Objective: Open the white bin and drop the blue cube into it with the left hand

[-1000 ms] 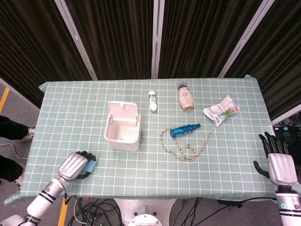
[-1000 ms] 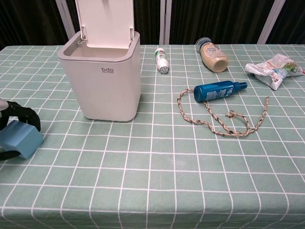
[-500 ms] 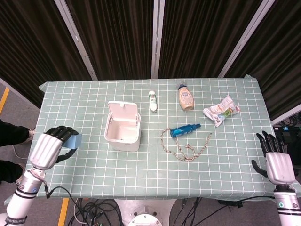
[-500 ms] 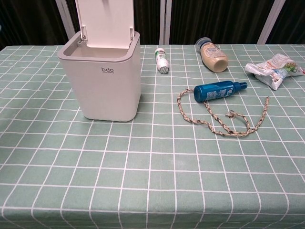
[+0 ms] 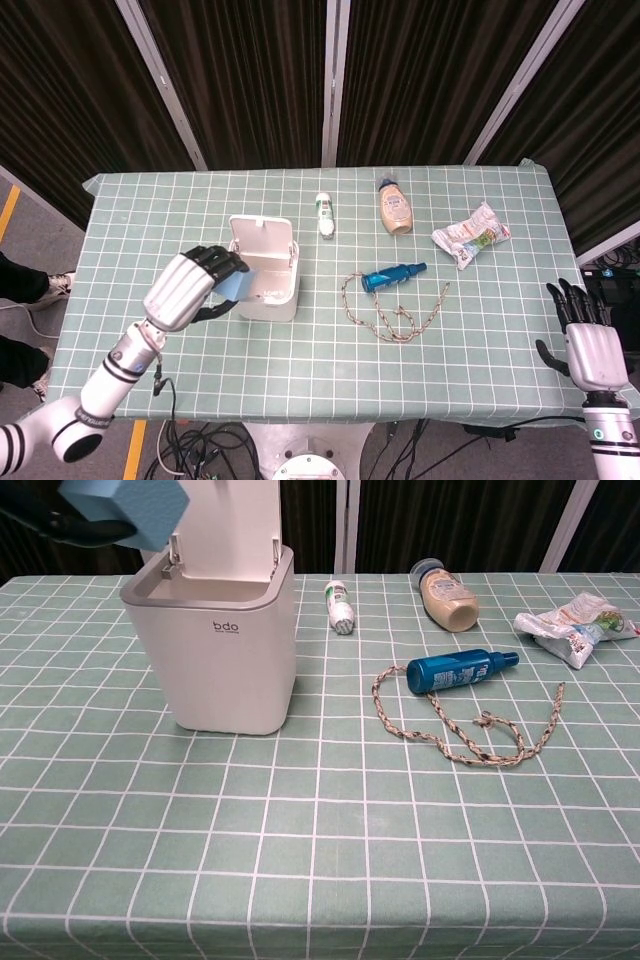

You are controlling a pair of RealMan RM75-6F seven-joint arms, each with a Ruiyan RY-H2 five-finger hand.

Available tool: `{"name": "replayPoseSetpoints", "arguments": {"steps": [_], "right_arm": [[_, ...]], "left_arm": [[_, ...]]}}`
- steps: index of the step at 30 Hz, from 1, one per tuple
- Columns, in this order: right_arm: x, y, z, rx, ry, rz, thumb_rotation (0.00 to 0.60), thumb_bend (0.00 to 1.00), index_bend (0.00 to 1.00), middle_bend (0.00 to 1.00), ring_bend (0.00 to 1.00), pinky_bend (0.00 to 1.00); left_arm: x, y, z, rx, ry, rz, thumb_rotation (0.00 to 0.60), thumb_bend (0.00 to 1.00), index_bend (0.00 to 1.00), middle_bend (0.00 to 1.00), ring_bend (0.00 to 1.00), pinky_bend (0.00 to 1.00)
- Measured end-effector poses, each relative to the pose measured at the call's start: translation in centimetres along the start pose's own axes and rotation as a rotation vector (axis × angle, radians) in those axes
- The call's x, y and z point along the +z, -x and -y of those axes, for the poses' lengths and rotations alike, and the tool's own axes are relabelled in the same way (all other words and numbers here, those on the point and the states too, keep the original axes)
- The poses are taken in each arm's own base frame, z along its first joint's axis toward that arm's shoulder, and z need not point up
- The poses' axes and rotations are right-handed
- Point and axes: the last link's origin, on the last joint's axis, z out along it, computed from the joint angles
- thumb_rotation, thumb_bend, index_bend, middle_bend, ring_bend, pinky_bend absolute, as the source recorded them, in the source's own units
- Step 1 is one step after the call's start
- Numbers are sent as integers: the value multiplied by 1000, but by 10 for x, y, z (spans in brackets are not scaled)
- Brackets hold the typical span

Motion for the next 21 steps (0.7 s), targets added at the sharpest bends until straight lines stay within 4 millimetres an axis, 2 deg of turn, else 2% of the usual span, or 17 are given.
{"name": "replayPoseSetpoints", "arguments": {"steps": [2,5,7,9,13,16,19,21], "right_arm": [[0,1,-1,3,3,0,600,210,0,0,0,0],[0,2,-2,5,6,3,600,210,0,0,0,0],[0,3,-2,9,6,5,600,210,0,0,0,0],[0,4,-3,10,5,6,600,211,0,0,0,0],[1,4,-4,10,8,4,600,211,0,0,0,0],[1,3,-3,13,8,1,600,211,0,0,0,0],[-1,3,-3,15,6,-2,600,211,0,0,0,0],[-2,2,-4,16,7,-5,600,210,0,0,0,0]], "left_arm": [[8,5,0,-5,2,14,600,305,396,382,313,491],[14,10,-1,-29,2,33,600,241,245,208,182,368],[17,14,-1,-48,0,46,600,164,108,73,88,256],[18,17,-1,-61,-3,61,600,102,48,11,49,217],[15,15,2,-73,-10,33,600,65,35,1,45,208],[5,11,9,-58,-34,33,600,65,38,21,45,202],[-15,6,19,-23,-82,42,600,67,46,49,45,202],[-36,1,29,11,-143,38,600,66,56,62,45,202]]}}
